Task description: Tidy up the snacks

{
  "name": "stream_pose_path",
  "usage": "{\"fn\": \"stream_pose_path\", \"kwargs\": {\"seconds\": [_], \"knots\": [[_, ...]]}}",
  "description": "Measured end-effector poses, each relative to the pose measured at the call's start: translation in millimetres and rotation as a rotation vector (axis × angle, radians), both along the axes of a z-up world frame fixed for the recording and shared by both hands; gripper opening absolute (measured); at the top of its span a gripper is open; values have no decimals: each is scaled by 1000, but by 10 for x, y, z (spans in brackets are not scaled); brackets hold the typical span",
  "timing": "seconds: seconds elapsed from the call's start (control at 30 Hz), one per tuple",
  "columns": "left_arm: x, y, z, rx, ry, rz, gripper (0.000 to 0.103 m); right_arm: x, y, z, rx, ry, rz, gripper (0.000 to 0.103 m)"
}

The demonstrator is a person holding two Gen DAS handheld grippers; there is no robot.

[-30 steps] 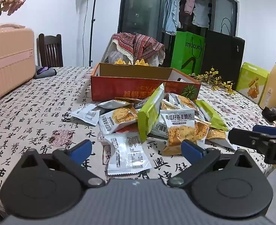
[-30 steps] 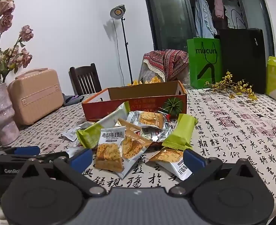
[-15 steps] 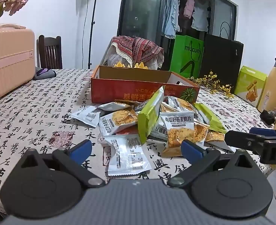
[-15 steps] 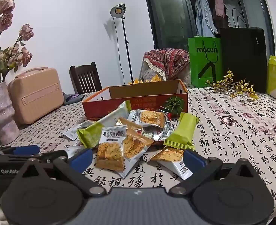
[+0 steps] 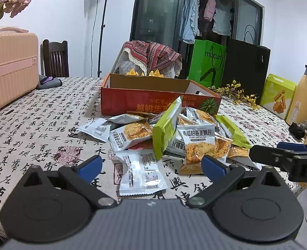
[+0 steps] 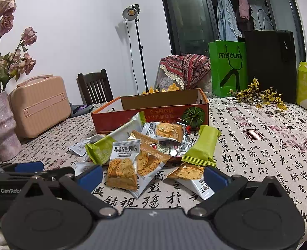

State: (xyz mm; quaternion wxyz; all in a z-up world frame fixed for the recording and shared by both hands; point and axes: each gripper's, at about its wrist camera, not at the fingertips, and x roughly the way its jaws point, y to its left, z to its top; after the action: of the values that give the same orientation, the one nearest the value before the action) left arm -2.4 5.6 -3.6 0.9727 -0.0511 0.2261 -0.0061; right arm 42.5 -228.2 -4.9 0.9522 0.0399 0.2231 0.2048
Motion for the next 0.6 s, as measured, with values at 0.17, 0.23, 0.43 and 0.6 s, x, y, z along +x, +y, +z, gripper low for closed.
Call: {"fn": "stream_pose_path", "kwargs": {"seconds": [0.17,0.23,0.43,0.6], "knots": [[1,2,1,-1,-2,-1,103,0,3,1,0,0,-1,103],[2,4,1,-1,-2,0,103,1,3,1,0,0,-1,103],[-5,3,3,-7,-5,-2,103,0,3,1,-1,0,0,103],[-6,5,2,-9,-7,-3,103,2,3,-1,0,0,0,103]]}}
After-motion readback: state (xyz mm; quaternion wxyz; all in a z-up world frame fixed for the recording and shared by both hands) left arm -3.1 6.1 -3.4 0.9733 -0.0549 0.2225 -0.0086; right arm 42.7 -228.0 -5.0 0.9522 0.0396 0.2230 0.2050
